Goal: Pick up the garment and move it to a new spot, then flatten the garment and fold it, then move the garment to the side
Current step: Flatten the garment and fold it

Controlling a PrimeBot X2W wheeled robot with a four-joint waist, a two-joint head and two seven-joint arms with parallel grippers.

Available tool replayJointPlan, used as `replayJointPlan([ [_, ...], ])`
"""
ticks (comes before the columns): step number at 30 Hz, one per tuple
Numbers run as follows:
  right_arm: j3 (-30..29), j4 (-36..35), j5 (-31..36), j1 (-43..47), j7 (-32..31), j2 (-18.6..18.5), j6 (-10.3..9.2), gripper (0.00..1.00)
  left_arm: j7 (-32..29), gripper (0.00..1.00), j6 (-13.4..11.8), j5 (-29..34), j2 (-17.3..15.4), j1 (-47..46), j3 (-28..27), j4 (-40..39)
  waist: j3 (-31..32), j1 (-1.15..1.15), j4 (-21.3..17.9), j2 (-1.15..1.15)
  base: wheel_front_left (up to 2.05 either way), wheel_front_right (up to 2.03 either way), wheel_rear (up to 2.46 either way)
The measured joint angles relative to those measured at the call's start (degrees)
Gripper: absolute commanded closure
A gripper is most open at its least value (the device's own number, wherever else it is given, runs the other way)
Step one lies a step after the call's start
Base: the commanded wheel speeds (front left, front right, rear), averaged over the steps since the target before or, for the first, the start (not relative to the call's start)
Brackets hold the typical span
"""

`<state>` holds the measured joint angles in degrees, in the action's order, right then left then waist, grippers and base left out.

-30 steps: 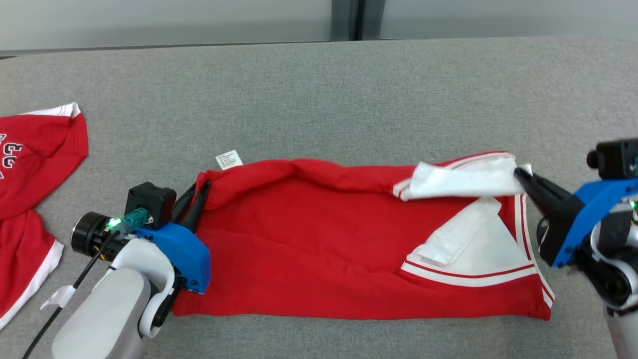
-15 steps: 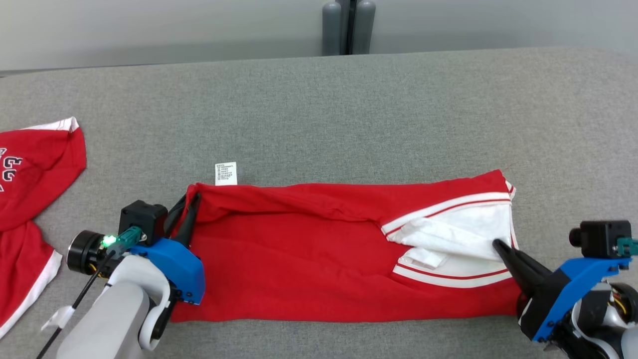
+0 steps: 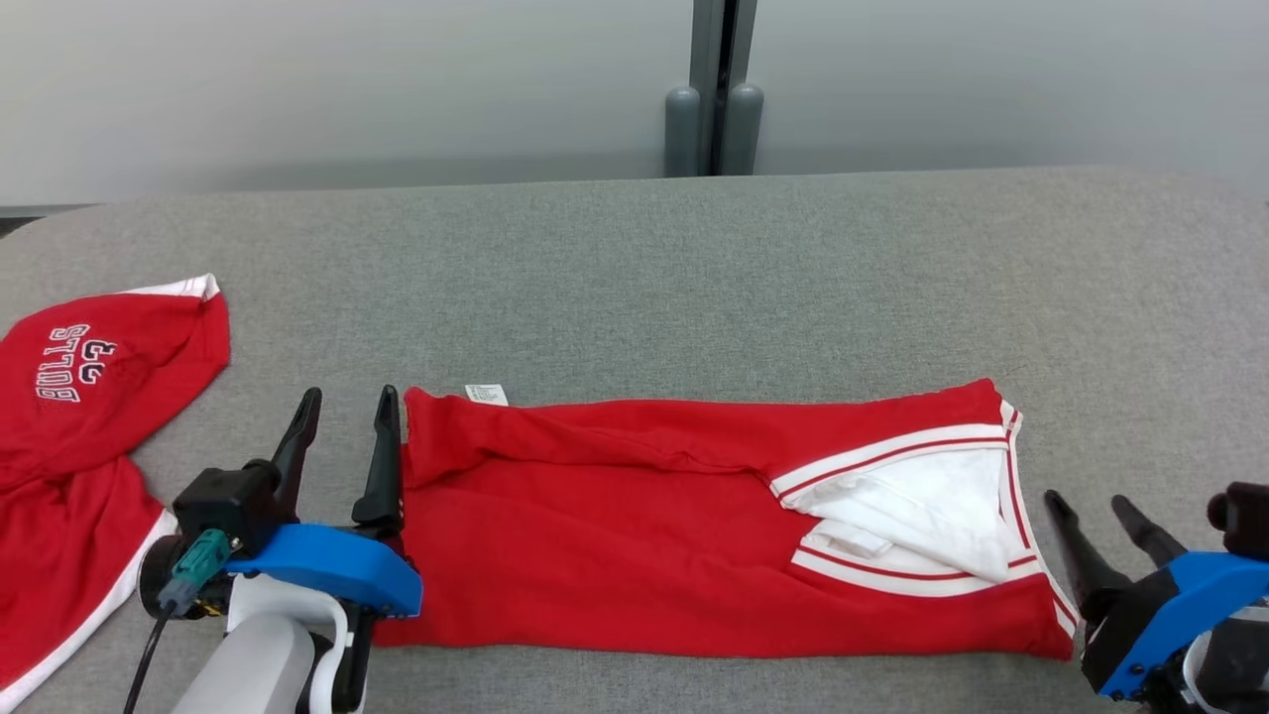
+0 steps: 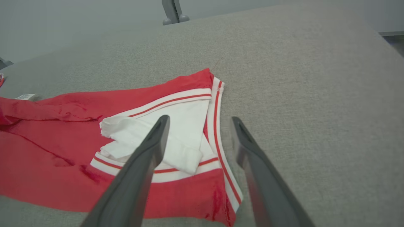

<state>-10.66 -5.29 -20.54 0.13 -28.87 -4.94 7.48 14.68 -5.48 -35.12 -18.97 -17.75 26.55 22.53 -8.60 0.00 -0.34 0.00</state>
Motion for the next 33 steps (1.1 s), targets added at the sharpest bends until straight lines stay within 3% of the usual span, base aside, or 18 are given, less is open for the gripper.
replayJointPlan([
  [3, -2.5, 2.7, 4.1, -0.9, 3.3, 0.6, 0.00, 0.00, 0.3, 0.00, -0.3, 0.8, 1.5, 2.6, -3.7, -4.5, 1.2, 0.00, 0.7, 0.00, 0.00, 0.00, 0.00],
  [9, -3.8, 10.4, 5.4, -3.5, 6.8, 1.8, 0.00, 0.00, 0.3, 0.00, -0.3, 6.8, 4.1, 9.5, -9.0, -10.4, 3.1, 0.00, 1.9, 0.00, 0.00, 0.00, 0.00],
  [23, -5.6, 32.8, 6.5, -14.2, 8.9, 2.1, 0.00, 0.00, 0.3, 0.00, 1.1, 10.8, 6.1, 14.1, -12.9, -6.8, 3.2, 0.00, 2.8, 0.02, 0.00, 0.00, 0.00],
  [33, -5.7, 46.0, 11.2, -20.9, 10.3, 2.0, 0.00, 0.00, 0.3, 0.00, 2.5, 12.0, 6.9, 14.0, -14.6, -5.9, 2.6, 0.00, 3.6, 0.01, 0.00, 0.00, 0.00],
])
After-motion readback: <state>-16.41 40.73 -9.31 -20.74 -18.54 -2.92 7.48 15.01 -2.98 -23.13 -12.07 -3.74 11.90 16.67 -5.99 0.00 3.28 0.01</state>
